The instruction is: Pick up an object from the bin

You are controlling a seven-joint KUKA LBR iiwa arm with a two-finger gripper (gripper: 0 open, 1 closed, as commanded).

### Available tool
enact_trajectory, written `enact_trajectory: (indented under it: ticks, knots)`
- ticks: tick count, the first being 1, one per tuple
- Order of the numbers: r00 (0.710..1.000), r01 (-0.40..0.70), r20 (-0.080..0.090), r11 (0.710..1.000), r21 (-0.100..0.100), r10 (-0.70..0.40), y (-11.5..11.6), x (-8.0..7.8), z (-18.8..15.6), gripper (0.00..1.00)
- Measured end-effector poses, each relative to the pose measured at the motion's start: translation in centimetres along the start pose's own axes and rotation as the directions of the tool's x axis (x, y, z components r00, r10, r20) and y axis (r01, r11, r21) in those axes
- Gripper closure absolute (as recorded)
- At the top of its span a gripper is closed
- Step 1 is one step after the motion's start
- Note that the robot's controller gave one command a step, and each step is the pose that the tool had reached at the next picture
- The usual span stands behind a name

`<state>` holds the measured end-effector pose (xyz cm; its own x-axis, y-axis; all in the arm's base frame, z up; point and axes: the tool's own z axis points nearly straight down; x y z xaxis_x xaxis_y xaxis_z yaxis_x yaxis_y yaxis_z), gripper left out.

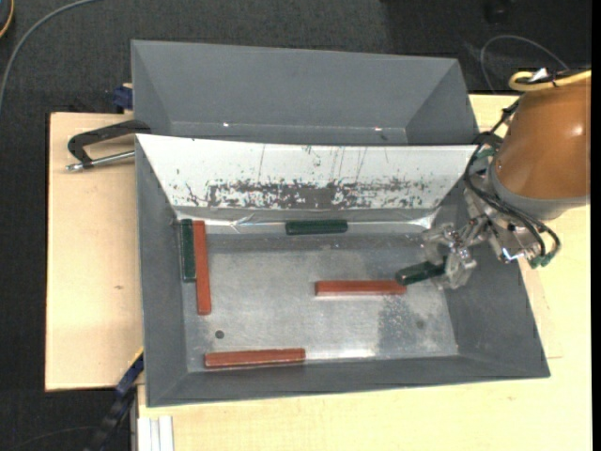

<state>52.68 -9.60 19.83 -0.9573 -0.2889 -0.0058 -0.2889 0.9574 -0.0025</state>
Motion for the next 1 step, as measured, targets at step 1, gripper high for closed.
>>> enact_trajectory:
  ticks: [1]
  knots:
    - [0.937, 0.350, 0.004, 0.937, 0.000, -0.350, -2.42, -5.30, -8.02, 1.00]
